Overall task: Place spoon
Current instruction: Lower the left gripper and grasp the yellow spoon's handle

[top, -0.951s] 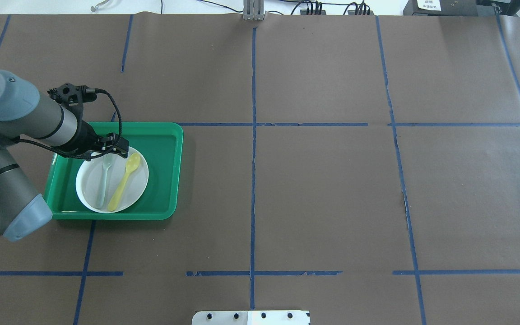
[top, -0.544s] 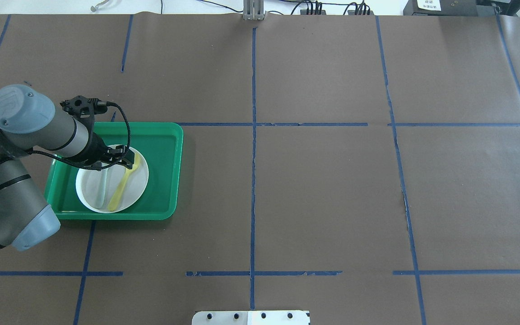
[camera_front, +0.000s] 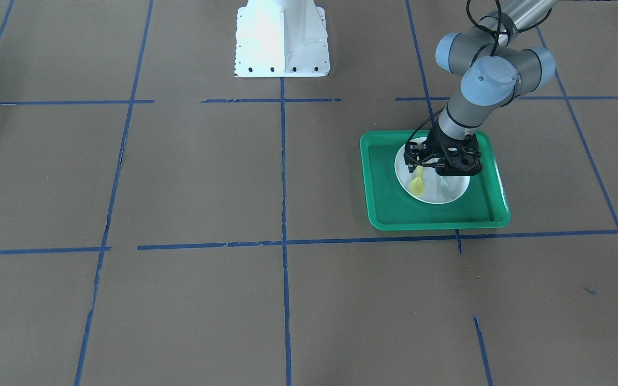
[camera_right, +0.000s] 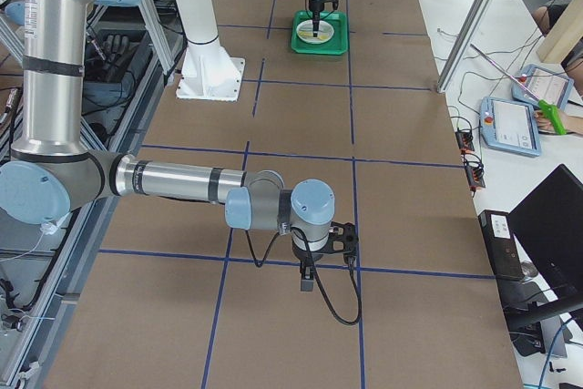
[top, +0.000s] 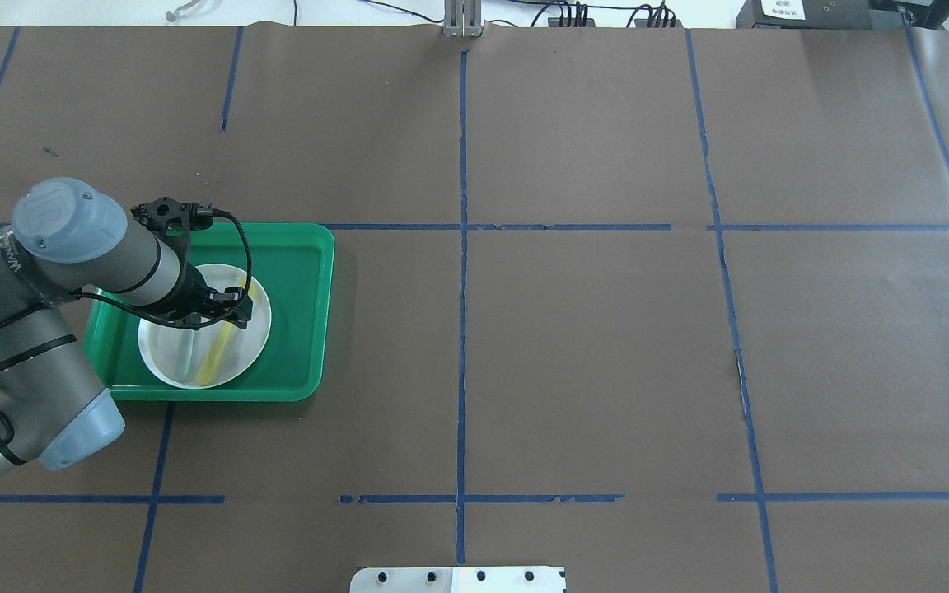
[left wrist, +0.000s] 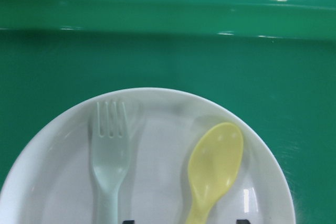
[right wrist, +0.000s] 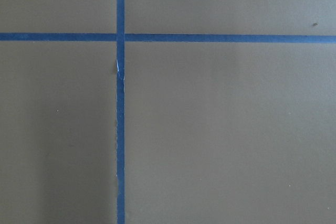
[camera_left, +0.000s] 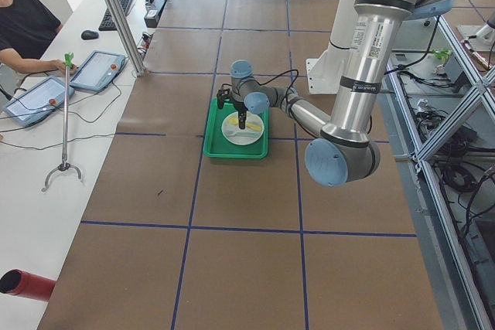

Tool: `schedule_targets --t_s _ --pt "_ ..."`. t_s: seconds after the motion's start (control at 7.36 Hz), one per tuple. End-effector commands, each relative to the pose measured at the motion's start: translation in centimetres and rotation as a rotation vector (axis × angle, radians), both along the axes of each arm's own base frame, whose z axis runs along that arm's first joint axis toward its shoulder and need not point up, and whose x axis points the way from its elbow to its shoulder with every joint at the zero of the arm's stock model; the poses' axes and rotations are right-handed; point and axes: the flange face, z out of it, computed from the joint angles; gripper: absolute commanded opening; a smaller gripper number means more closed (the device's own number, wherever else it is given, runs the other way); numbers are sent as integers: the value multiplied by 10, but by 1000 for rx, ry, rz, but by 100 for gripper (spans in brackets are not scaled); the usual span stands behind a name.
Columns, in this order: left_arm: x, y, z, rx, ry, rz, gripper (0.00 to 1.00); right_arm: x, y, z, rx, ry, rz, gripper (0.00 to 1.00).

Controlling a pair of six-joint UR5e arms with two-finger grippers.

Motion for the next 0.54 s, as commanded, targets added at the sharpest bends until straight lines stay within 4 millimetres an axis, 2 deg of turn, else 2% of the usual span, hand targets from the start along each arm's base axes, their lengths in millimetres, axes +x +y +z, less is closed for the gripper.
schedule_targets --t_s 0.0,0.27,0.41 --pt "7 4 2 0 -3 14 68 0 0 0 0 0 0 100" --pt "13 3 1 0 -3 19 66 0 0 0 1 0 0 100" --pt "13 3 1 -1 -3 18 61 0 0 0 1 0 0 100"
